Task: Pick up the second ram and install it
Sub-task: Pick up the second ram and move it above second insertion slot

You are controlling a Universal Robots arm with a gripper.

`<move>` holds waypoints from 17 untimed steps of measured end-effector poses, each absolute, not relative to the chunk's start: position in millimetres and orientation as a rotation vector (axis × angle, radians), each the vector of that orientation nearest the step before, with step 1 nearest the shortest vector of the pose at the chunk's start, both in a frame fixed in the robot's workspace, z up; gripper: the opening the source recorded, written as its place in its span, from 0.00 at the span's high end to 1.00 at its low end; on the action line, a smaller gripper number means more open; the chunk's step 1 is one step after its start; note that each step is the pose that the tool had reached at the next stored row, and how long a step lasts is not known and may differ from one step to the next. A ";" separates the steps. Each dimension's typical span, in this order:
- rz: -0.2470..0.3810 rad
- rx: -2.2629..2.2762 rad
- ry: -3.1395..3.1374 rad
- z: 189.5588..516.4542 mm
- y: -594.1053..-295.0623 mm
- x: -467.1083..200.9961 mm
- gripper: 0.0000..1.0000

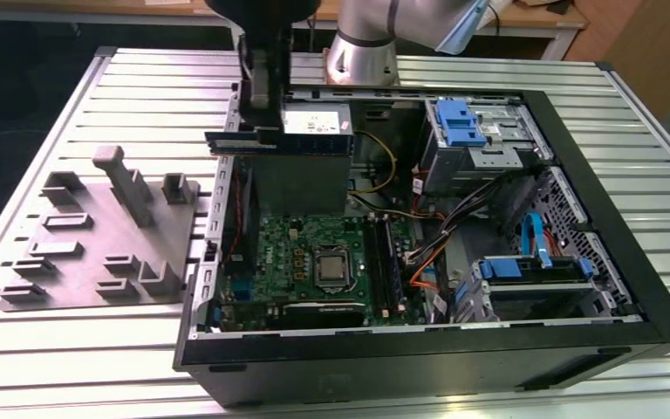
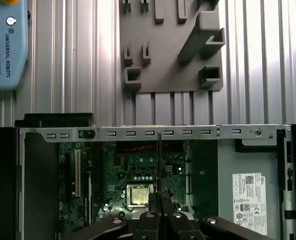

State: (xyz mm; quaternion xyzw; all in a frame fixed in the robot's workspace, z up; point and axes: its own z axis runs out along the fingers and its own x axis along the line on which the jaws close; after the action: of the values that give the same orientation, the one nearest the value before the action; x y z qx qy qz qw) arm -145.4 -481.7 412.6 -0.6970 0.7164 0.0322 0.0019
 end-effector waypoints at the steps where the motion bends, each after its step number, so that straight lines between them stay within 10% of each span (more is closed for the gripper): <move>1: 0.101 -2.187 2.248 412.6 -481.7 -142.6 0.88; 17: 0.101 -2.187 2.248 412.6 -481.7 -91.7 0.88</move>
State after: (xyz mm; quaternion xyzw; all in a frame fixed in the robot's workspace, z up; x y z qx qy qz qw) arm -91.7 -481.7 412.6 -0.6969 0.7164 0.0322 0.0018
